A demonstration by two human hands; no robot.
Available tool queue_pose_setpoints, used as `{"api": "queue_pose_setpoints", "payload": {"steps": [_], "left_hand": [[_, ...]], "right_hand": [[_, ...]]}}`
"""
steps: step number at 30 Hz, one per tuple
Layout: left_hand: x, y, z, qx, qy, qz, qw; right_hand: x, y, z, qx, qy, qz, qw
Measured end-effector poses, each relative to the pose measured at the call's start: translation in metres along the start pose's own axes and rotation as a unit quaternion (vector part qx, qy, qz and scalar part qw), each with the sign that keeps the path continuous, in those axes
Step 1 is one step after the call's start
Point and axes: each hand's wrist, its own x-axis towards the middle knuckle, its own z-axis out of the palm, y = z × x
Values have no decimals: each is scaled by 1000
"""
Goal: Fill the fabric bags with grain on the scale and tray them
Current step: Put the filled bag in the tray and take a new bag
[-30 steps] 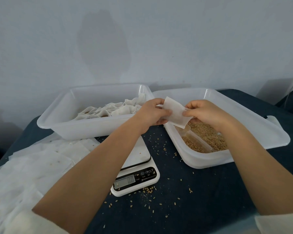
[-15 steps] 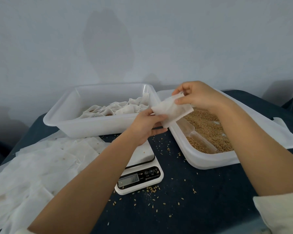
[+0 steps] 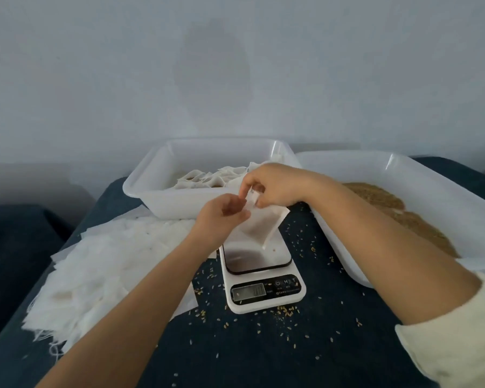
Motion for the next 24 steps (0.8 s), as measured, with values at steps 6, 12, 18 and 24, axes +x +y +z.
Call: {"api": "queue_pose_setpoints", "payload": {"steps": [6, 12, 18, 24], "left_hand": [[-7, -10, -14, -87, -44, -105, 990], [-2, -21, -15, -64, -39, -161, 984], [3, -35, -5, 27, 10, -108, 994], [1, -35, 4, 89, -11, -54, 995]], "right_hand": [[15, -6, 12, 32, -54, 32, 998], [24, 3, 34, 103, -36, 82, 991], [24, 20, 57, 140, 41, 146, 979], [5, 35, 70, 122, 80, 189, 971]]}}
